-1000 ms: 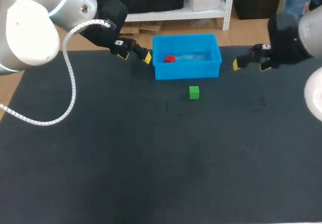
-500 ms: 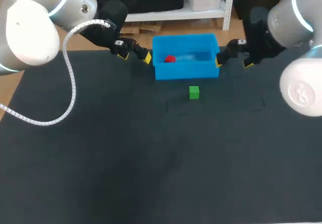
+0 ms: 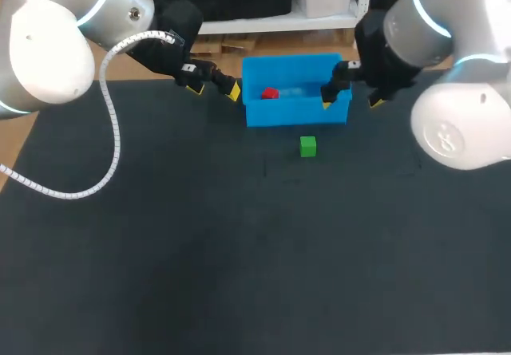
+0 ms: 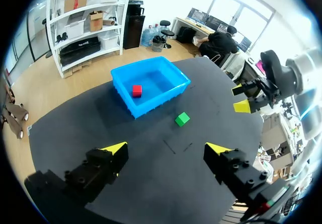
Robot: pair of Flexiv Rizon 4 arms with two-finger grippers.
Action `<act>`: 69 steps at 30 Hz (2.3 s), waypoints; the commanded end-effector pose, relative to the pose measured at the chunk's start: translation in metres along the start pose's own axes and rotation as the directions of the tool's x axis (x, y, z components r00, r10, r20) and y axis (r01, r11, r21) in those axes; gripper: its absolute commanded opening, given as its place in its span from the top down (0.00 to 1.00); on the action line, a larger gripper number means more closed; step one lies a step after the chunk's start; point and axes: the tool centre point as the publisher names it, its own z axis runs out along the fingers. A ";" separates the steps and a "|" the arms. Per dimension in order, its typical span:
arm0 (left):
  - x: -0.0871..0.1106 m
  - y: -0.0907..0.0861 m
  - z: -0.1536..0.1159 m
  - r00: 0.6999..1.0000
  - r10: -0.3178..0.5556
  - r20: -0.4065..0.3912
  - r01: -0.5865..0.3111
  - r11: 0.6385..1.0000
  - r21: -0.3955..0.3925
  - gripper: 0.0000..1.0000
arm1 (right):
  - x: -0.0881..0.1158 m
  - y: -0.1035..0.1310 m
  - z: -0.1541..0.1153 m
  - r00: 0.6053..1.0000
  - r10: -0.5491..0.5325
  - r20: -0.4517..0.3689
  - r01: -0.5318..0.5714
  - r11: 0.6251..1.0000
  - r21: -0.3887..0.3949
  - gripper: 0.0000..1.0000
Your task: Use the left arm to pick the red cube and place it into the blue plastic box first, then use the right arm to grasp the green cube and put it into the same blue plastic box after the first action is fully finished.
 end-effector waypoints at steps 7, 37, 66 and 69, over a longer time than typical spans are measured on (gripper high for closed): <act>0.000 -0.001 0.000 1.000 -0.001 -0.002 0.001 1.000 -0.003 0.00 | -0.015 0.015 0.014 0.998 -0.004 -0.062 0.007 0.999 0.043 0.00; 0.000 -0.001 0.000 1.000 -0.001 -0.002 0.001 1.000 -0.003 0.00 | -0.022 0.026 0.039 0.961 -0.003 -0.276 0.041 0.990 0.134 0.00; 0.000 -0.001 0.000 1.000 -0.001 -0.002 0.001 1.000 -0.003 0.00 | -0.020 0.030 0.068 0.935 -0.005 -0.353 0.062 0.986 0.152 0.00; 0.000 -0.001 0.000 1.000 -0.001 -0.002 0.001 1.000 -0.003 0.00 | -0.019 0.031 0.071 0.936 -0.003 -0.351 0.059 0.987 0.147 0.00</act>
